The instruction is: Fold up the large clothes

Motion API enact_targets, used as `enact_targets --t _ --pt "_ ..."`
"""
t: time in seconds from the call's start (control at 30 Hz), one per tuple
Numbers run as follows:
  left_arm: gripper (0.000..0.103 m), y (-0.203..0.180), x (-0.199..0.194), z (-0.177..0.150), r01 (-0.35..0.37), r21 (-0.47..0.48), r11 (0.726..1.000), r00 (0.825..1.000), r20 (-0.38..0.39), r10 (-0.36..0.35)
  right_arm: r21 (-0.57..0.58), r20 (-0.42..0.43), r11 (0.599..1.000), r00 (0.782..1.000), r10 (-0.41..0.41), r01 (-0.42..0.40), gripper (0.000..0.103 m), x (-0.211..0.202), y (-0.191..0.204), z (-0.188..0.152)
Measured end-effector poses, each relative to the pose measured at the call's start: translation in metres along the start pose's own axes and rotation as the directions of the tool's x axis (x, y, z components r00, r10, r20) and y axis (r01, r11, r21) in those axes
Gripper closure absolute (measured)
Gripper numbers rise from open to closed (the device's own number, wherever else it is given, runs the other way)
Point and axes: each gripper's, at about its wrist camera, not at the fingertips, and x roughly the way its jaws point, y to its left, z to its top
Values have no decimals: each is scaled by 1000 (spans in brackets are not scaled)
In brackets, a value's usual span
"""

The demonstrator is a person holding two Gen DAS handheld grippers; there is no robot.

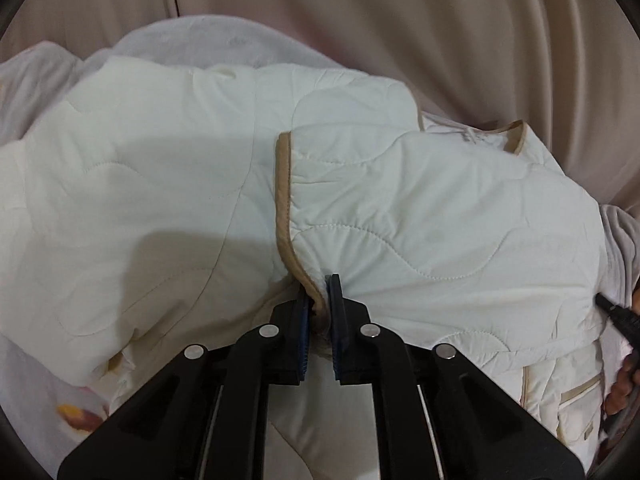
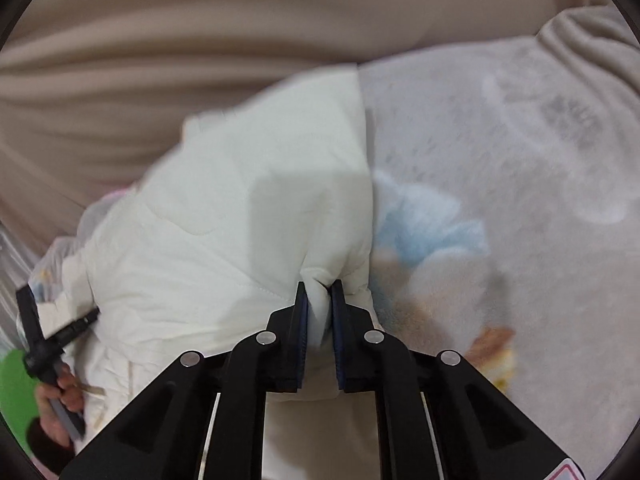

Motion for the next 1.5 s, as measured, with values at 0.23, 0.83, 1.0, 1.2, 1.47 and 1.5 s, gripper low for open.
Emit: enact_targets --t 0.23,0.83,1.0,1.2,1.47,1.5 --pt "93 -9 4 -3 -17 4 1000 1000 14 17 -167 60 986 998 -4 14 96 -17 47 -2" --pt "35 17 0 58 53 -125 991 996 76 -43 17 58 996 994 -88 87 46 59 14 98" --pt "91 9 31 67 73 -127 989 997 19 -71 -5 85 999 995 -48 48 95 71 24 102" --pt "95 0 29 61 58 -83 995 997 65 -53 9 134 1000 991 -20 18 99 65 5 98" --pt "89 -1 5 46 36 -35 999 998 55 -34 -82 183 996 983 -30 46 97 10 41 78" --pt "89 0 -9 40 42 -20 999 997 70 -40 -123 175 992 984 -10 32 97 -2 47 69"
